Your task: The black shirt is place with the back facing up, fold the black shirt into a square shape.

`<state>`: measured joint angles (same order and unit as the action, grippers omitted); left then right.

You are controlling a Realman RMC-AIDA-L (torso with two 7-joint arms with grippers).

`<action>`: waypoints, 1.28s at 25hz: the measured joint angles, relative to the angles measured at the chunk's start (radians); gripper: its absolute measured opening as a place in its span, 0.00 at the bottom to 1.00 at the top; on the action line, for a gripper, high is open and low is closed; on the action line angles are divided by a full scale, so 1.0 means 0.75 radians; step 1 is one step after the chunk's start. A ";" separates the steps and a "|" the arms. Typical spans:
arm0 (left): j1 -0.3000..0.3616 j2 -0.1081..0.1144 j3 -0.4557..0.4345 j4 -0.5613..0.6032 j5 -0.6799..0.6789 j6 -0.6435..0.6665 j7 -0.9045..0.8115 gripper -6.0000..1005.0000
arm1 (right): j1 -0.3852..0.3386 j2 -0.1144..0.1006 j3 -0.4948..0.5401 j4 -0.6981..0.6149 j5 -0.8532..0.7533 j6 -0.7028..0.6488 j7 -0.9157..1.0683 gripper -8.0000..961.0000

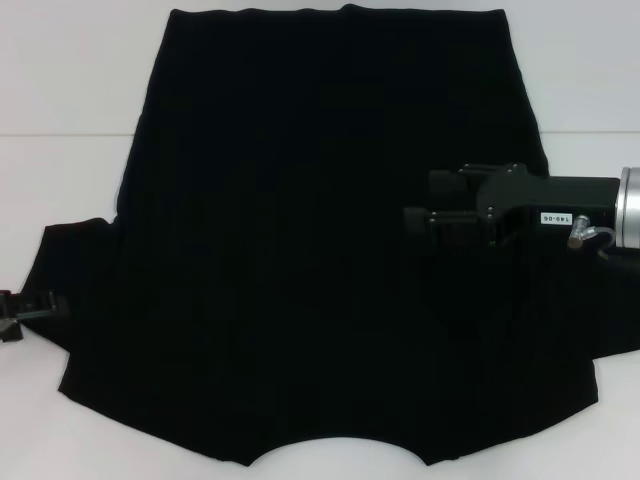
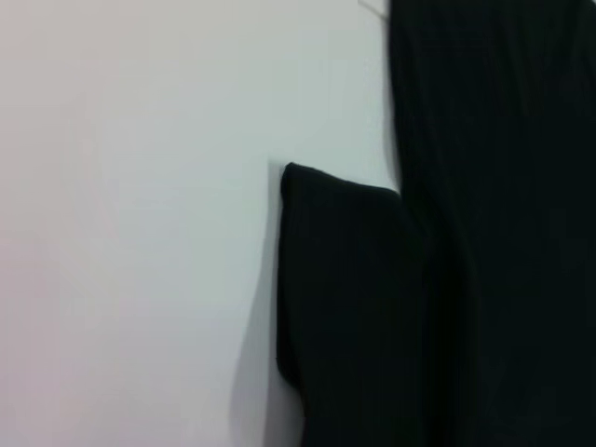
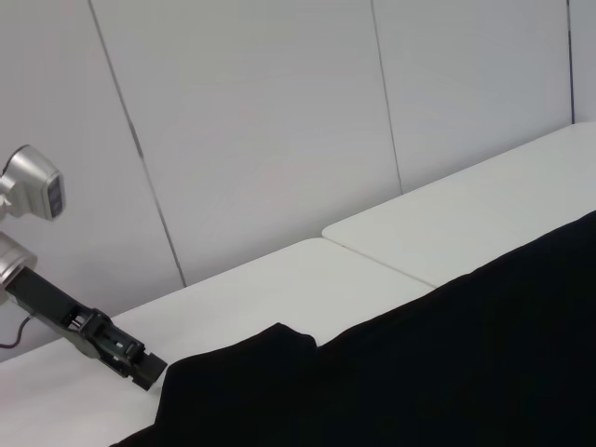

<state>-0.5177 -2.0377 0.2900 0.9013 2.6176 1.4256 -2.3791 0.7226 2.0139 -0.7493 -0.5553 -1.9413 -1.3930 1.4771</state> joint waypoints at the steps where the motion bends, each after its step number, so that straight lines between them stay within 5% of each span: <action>1: -0.005 0.001 0.001 -0.010 0.006 -0.011 0.000 0.90 | 0.000 0.000 0.001 0.000 0.000 0.000 0.000 0.86; 29: -0.091 0.017 0.070 -0.101 0.063 -0.204 0.002 0.88 | 0.000 0.001 0.003 -0.001 0.003 0.000 0.018 0.86; 32: -0.091 0.014 0.069 -0.103 0.061 -0.225 0.001 0.77 | 0.000 0.002 0.003 -0.001 0.004 0.000 0.019 0.86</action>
<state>-0.5859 -2.0269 0.3421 0.8241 2.6636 1.2570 -2.3781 0.7225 2.0152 -0.7469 -0.5564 -1.9383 -1.3928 1.4909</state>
